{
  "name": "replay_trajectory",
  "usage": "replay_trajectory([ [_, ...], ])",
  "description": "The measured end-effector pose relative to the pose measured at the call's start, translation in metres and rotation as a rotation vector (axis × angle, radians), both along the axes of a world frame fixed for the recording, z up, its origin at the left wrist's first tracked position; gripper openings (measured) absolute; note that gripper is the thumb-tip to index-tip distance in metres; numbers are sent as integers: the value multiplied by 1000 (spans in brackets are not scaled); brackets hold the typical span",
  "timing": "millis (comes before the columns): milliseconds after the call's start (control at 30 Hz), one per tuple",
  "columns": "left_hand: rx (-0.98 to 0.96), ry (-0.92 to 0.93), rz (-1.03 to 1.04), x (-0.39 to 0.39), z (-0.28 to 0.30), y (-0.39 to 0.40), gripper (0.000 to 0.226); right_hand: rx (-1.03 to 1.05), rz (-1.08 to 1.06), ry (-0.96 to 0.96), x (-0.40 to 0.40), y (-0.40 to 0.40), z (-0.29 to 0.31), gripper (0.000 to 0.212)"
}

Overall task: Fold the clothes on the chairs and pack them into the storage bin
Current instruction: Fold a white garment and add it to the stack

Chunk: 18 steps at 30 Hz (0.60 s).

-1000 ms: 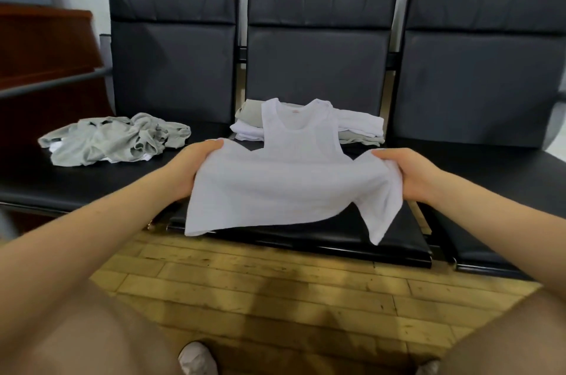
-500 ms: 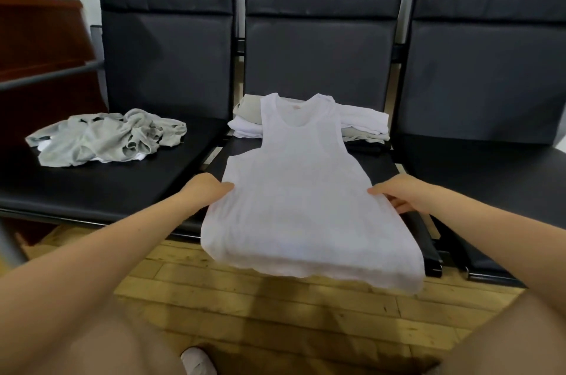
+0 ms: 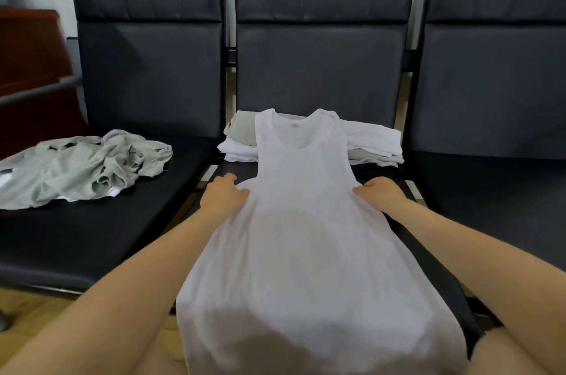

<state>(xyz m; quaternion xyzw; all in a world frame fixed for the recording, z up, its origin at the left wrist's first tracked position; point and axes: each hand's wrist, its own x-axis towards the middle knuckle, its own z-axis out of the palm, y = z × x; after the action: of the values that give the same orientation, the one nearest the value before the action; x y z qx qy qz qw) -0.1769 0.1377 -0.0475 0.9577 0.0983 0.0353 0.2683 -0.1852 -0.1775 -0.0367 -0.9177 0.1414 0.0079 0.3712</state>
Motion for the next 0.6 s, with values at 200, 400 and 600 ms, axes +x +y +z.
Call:
replay_trajectory([
  [200,-56,-88,-88,20,-14,2,25,195,67,-38,27,2,-9,21],
  [400,-682,-205,-53,26,-1,12,21,595,8,-127,34,15,-2,27],
  [600,-734,-148,-26,22,-4,27,18,743,12,-171,30,6,-4,5],
])
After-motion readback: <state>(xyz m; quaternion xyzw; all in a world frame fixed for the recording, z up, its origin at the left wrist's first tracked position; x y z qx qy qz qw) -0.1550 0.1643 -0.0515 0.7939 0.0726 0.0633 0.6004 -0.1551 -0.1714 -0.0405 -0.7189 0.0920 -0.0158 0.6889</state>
